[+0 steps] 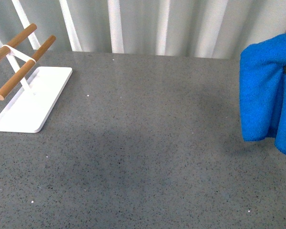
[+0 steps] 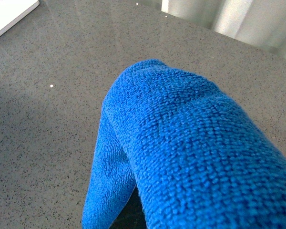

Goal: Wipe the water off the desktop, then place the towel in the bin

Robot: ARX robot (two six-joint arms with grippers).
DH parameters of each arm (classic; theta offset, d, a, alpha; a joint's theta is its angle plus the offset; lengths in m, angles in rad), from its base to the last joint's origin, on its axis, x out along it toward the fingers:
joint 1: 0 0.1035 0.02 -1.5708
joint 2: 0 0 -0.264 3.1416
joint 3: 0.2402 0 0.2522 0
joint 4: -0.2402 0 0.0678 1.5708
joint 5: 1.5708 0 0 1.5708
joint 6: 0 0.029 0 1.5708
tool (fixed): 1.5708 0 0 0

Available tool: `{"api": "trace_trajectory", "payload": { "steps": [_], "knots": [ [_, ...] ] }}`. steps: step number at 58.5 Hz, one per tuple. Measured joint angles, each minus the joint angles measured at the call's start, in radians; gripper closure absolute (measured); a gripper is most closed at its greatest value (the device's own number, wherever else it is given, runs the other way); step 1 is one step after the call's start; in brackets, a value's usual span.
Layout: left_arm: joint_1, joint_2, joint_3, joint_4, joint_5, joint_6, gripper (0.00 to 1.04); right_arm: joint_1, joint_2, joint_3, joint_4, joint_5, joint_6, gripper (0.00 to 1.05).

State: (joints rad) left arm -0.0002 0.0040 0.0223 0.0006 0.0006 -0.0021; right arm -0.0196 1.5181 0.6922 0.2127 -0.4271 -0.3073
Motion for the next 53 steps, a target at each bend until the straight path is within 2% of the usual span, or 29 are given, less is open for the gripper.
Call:
{"api": "trace_trajectory", "payload": {
  "steps": [4, 10, 19, 27, 32, 34, 39, 53],
  "knots": [
    [0.000, 0.000, 0.000, 0.000, 0.000, 0.000, 0.97, 0.001, 0.012, 0.011, -0.003, 0.003, 0.000, 1.01],
    [0.000, 0.000, 0.000, 0.000, 0.000, 0.000, 0.78, 0.005, 0.068, 0.036, -0.013, 0.026, -0.003, 1.01],
    [0.000, 0.000, 0.000, 0.000, 0.000, -0.001, 0.42, 0.027, 0.214, 0.077, -0.060, 0.046, -0.032, 1.01],
    [0.000, 0.000, 0.000, 0.000, 0.000, 0.000, 0.22, 0.050, 0.313, 0.106, -0.075, 0.051, -0.058, 1.01],
    [0.000, 0.000, 0.000, 0.000, 0.000, 0.000, 0.07, 0.059, 0.387, 0.143, -0.087, -0.016, -0.035, 1.01],
    [0.000, 0.000, 0.000, 0.000, 0.000, 0.000, 0.05, 0.060, 0.414, 0.159, -0.099, -0.030, -0.036, 1.01],
    [0.000, 0.000, 0.000, 0.000, 0.000, 0.000, 0.07, 0.060, 0.500, 0.202, -0.143, -0.029, -0.041, 1.01],
    [0.000, 0.000, 0.000, 0.000, 0.000, 0.000, 0.07, 0.025, 0.501, 0.147, -0.135, -0.046, -0.091, 1.01]
  ]
}}
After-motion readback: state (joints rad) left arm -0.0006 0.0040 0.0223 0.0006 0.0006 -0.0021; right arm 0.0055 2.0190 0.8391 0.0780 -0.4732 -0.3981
